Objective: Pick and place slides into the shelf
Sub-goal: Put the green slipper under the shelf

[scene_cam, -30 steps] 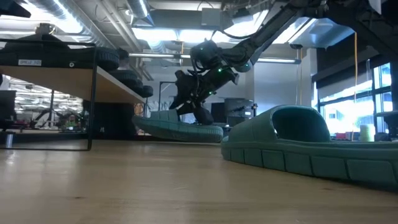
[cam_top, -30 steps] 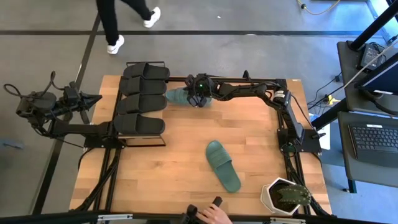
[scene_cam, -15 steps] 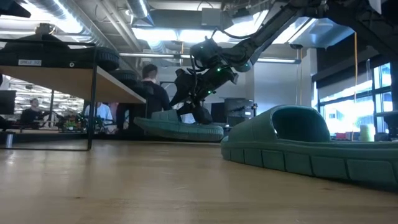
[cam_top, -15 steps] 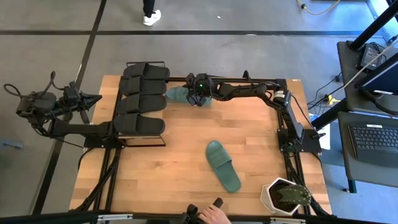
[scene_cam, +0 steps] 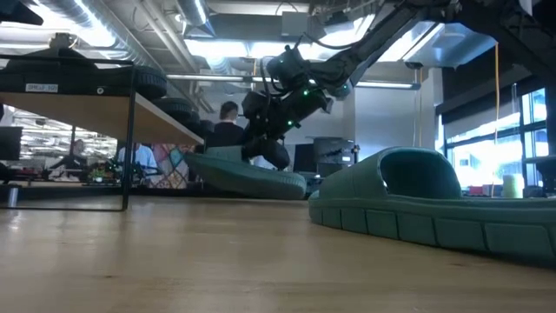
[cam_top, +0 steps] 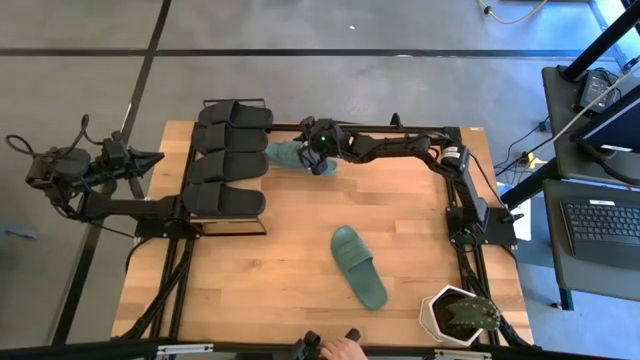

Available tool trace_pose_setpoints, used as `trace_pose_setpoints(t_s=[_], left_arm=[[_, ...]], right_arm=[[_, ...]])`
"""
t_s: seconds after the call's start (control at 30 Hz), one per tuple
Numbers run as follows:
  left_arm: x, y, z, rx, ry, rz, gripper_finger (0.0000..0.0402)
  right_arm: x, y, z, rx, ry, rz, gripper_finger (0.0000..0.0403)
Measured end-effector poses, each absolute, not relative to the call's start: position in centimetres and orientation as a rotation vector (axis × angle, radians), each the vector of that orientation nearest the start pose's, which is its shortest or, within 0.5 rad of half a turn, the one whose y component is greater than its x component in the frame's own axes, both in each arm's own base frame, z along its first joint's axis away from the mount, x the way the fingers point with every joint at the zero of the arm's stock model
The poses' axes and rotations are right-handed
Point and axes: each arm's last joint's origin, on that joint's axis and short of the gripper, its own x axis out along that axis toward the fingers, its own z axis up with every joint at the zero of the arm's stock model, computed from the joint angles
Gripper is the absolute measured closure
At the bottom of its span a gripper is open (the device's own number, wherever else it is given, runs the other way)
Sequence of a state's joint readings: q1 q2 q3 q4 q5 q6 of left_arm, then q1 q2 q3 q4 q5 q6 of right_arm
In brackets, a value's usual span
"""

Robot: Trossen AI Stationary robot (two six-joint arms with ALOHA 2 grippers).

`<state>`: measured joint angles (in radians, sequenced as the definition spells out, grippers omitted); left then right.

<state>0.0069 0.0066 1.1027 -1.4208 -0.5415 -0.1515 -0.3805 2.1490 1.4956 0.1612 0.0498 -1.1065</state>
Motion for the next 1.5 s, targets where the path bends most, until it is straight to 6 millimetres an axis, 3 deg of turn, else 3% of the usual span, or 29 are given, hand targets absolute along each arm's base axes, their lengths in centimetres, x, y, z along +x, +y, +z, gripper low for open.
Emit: trace_pose_setpoints(t_s=[0.23, 0.4, 0.83, 1.0, 1.23, 1.37, 1.5], left_arm=[[-9.8, 1.4, 32.1, -0.061, 0.274, 0.566, 0.0401], [-9.8, 1.4, 32.1, -0.062, 0.274, 0.566, 0.0401], [-9.8, 1.4, 32.1, -0.062, 0.274, 0.566, 0.0401], [-9.8, 1.4, 32.1, -0.062, 0.274, 0.566, 0.0401], [-9.8, 1.4, 32.1, -0.062, 0.274, 0.566, 0.0401], [-9.8, 1.4, 32.1, -0.062, 0.274, 0.566, 0.0401], [-9.8, 1.4, 32.1, -0.062, 0.274, 0.566, 0.0401]], right_arm=[[44.6, -17.3, 17.5, -0.960, 0.654, -0.032, 0.0234], [44.2, -16.6, 16.5, -0.875, 0.743, 0.041, 0.0234], [44.0, -15.1, 16.9, -0.651, 0.799, -0.023, 0.0234], [42.2, -14.4, 19.8, -0.464, 0.861, -0.085, 0.0234], [37.9, -13.3, 23.6, -0.144, 1.052, -0.161, 0.0234], [36.4, -12.9, 23.1, -0.021, 1.195, -0.186, 0.0234], [36.5, -12.9, 21.2, 0.036, 1.288, -0.195, 0.0234]])
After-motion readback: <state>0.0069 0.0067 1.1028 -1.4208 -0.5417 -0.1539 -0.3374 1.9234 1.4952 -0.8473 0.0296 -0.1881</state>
